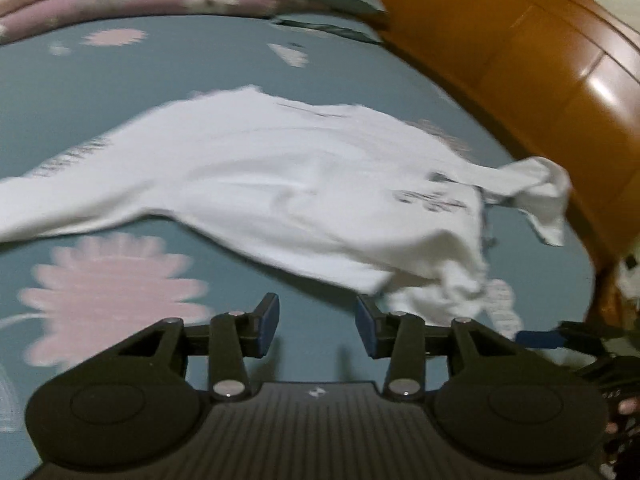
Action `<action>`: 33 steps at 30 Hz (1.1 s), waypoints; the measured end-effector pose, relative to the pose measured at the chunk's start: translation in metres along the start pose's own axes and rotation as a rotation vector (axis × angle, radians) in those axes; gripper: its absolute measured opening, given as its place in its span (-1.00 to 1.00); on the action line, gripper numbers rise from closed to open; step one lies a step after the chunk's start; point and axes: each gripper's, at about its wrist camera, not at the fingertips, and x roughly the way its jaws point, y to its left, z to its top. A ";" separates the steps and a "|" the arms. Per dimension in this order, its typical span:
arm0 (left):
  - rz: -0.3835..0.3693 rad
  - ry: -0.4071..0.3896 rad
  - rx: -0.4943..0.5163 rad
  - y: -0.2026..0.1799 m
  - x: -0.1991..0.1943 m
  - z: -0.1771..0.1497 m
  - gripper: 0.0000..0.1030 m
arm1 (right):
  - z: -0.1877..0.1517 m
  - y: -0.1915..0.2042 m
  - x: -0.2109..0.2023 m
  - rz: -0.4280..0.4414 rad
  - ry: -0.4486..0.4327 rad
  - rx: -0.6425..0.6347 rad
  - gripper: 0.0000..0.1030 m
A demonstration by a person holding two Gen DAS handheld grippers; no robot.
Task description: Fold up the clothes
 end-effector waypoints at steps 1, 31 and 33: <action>-0.009 -0.004 0.006 -0.006 0.008 -0.001 -0.17 | 0.000 -0.002 0.000 0.001 -0.001 0.004 0.47; -0.095 -0.295 -0.131 -0.003 -0.024 -0.014 -0.95 | 0.022 0.022 0.047 0.124 -0.022 0.006 0.47; -0.100 -0.315 -0.118 -0.001 -0.045 -0.015 -1.00 | 0.025 0.028 0.045 0.137 -0.035 0.004 0.47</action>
